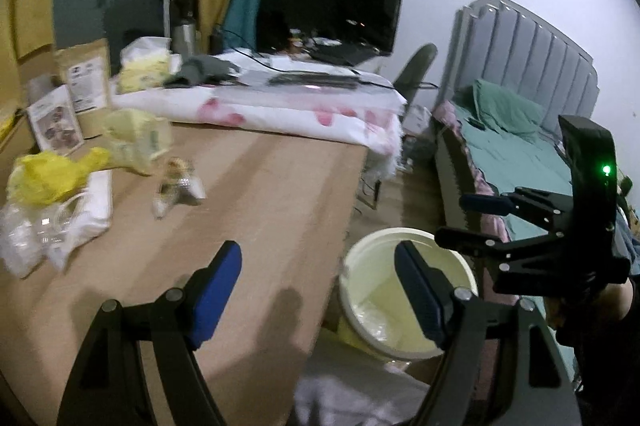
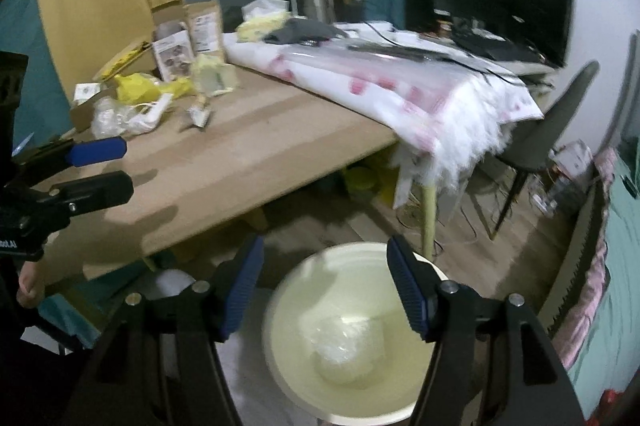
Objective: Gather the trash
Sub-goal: 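Return to the table and grasp the snack wrapper with the right gripper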
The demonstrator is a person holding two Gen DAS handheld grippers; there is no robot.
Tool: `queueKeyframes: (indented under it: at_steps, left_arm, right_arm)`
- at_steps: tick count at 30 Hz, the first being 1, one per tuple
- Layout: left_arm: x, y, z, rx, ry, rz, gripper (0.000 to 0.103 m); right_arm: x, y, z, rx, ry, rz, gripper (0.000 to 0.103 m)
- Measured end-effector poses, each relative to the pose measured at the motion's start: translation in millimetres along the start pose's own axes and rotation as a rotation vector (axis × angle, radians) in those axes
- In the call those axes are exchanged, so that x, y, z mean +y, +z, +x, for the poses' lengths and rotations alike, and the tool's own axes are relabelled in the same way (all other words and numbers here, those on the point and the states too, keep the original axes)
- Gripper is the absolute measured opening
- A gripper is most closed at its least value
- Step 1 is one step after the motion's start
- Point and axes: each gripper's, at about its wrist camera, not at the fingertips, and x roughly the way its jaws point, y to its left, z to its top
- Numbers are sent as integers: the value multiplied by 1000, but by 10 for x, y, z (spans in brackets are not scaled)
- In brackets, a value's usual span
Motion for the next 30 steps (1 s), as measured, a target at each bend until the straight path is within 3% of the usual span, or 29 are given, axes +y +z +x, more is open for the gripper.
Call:
queueKeyframes:
  at_steps: [15, 30]
  left_arm:
    - [873, -179, -547, -69, 126, -111, 79]
    - [1612, -202, -597, -74, 238, -193, 79]
  right_arm:
    - [812, 390, 351, 13, 90, -97, 65]
    - [1244, 1022, 1179, 37, 165, -118, 65]
